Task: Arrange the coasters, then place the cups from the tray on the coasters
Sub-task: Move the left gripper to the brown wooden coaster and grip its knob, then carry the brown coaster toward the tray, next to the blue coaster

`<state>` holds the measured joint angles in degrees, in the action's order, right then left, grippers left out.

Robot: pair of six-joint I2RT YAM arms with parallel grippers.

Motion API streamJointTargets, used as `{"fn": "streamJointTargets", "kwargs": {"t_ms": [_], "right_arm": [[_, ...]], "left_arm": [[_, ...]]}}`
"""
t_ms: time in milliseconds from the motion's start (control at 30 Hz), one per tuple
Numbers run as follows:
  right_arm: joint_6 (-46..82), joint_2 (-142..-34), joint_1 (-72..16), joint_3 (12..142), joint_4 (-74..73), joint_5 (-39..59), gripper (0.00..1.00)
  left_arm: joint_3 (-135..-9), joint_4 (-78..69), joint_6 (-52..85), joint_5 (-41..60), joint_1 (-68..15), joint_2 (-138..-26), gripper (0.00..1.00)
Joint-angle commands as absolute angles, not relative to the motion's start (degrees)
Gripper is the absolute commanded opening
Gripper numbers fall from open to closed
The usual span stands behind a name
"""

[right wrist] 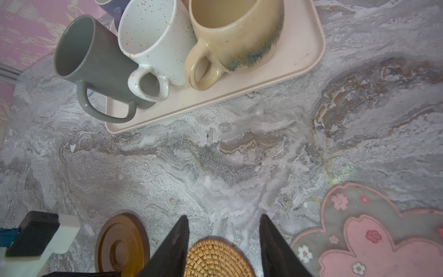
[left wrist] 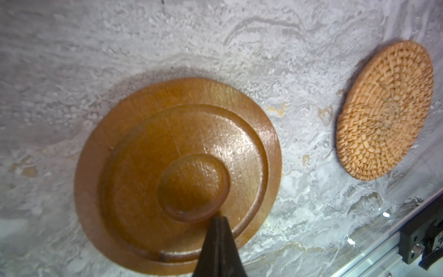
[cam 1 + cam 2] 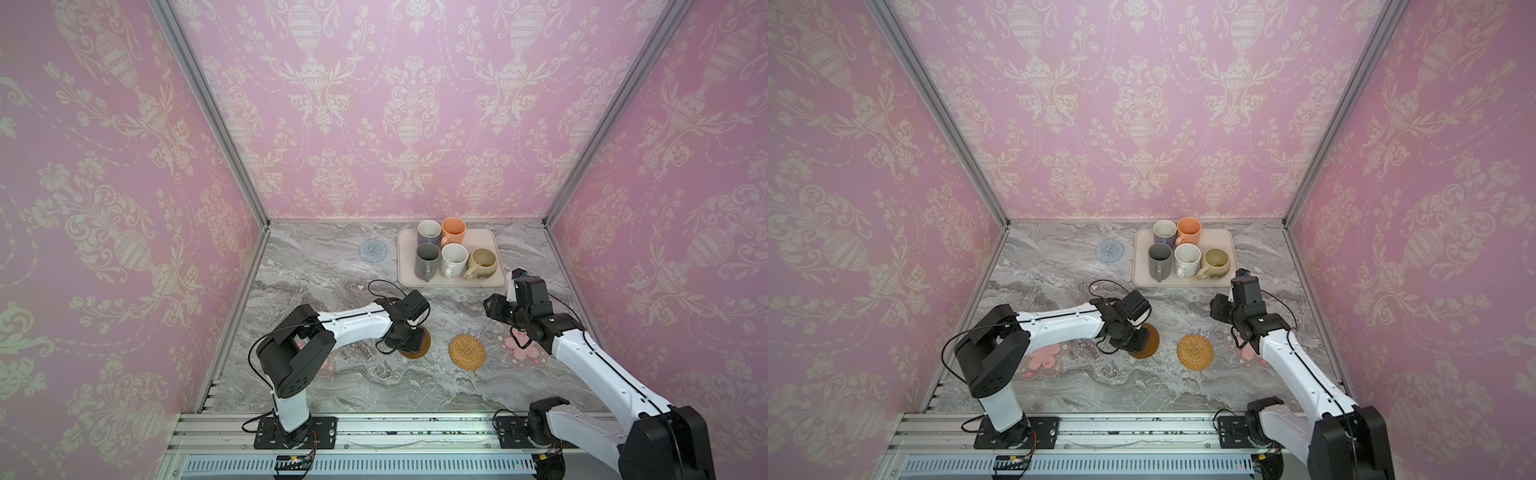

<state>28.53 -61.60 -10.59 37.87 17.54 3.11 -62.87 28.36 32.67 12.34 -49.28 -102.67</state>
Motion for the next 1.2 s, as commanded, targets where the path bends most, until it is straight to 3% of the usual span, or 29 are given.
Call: {"fn": "streamJointTargets", "kwargs": {"t_ms": [0, 867, 1167], "right_arm": [[28.3, -61.9, -11.1, 37.9, 18.0, 3.5, 0.49], [28.7, -63.8, -12.0, 38.3, 18.6, 3.6, 0.49], [28.7, -64.6, -12.0, 38.9, 18.8, 3.6, 0.50]], "left_arm": [[-64.6, 29.2, 35.2, 9.2, -49.3, -104.7, 0.00], [-55.1, 26.0, 37.5, 7.8, -34.4, -104.4, 0.00], [-57.5, 25.6, 35.1, 7.9, -26.9, -106.9, 0.00]]}}
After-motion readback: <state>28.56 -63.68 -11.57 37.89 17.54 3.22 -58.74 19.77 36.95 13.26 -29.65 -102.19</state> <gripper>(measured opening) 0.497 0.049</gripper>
